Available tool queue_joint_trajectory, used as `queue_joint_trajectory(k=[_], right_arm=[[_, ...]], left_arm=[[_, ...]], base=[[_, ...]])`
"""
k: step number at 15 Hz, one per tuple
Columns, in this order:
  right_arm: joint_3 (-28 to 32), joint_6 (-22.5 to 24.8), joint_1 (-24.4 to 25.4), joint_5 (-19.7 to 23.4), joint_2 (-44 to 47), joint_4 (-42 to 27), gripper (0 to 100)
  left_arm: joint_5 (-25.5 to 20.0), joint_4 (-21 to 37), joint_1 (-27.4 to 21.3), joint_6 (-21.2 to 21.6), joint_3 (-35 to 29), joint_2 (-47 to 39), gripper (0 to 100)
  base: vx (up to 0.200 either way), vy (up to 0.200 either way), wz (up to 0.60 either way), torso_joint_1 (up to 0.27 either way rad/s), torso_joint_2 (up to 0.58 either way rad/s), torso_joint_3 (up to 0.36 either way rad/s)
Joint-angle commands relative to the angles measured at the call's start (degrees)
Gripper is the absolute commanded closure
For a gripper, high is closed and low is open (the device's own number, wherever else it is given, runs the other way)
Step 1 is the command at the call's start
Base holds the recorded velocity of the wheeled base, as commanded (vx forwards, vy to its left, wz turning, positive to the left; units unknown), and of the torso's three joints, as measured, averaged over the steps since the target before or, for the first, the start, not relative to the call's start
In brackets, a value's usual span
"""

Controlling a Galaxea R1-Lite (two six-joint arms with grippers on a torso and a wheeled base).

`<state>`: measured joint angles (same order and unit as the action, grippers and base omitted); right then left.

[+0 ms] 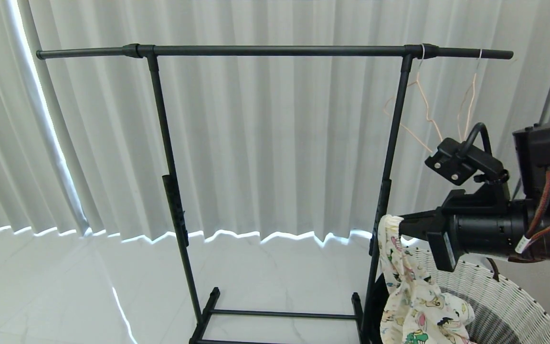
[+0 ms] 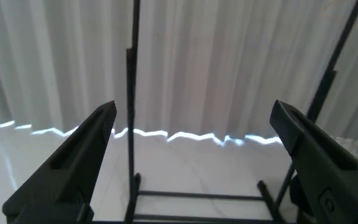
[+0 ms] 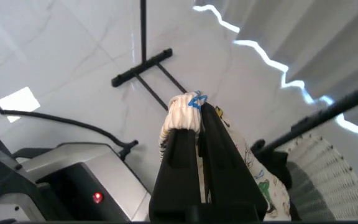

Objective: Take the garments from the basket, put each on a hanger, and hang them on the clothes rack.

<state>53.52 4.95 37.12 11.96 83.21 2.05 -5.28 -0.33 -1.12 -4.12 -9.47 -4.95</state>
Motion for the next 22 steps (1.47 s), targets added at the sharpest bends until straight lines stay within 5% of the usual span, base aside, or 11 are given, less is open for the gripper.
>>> queue_joint_trajectory(k=[1,3,8,15,18,22], right_arm=[[2.2,-0.3,1.4,0.0,2.7,0.5,100],[5.3,-2.8,4.5,0.0,3.9,2.5,100],[9.4,-5.0,7.5,-0.3,8.7,8.2,100],[20.5,-5.1,10.1,-0.3,15.5,8.8,100],[22.9,-5.1,11.3,-0.3,17.1,8.9,100],[23.4,-5.1,12.5,-0.3,17.3,8.9,100]], left_arm=[[-2.5,0.0,-3.4,-0.9,-10.0,-13.8,0],[-3.0,-0.8,-7.8,-0.9,-18.3,-30.8,0],[-2.8,-8.1,-27.4,-1.2,-25.2,-53.9,0],[-3.2,-11.3,-42.6,-5.8,-31.4,-68.4,0],[-3.8,-13.0,-42.3,-5.9,-31.1,-71.5,0],[-3.8,-14.8,-32.8,-5.8,-29.0,-73.4,0]], base=[[0.0,0.0,0.0,0.0,0.0,0.0],[0.0,0.0,0.0,0.0,0.0,0.0],[0.0,0.0,0.0,0.0,0.0,0.0],[0.0,0.0,0.0,0.0,0.0,0.0],[0.0,0.0,0.0,0.0,0.0,0.0],[0.0,0.0,0.0,0.0,0.0,0.0]])
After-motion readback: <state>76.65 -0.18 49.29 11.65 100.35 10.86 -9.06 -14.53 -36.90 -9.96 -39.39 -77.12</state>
